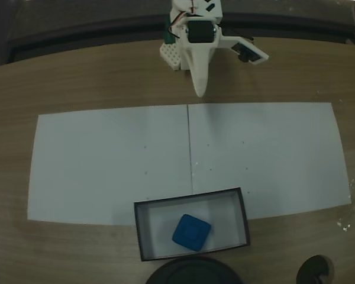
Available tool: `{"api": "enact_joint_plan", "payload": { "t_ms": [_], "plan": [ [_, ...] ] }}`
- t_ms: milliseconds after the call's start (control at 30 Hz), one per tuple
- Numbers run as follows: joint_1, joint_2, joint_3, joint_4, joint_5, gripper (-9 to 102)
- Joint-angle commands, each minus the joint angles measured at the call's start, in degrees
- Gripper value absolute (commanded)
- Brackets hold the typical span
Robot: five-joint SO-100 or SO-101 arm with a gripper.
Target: Grab a blue square and put it in the box.
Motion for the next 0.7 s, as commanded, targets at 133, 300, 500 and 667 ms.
{"api": "enact_joint_plan", "payload": {
  "t_ms": [133,300,500,667],
  "plan": [
    [0.26,1.41,14.59,-7.21,0.18,0],
    [0.26,1.41,19.86,-7.73,0.18,0],
    [0.09,1.32,19.34,-6.06,0.18,0],
    [-0.44,1.32,16.08,5.71,0.18,0]
  ]
}}
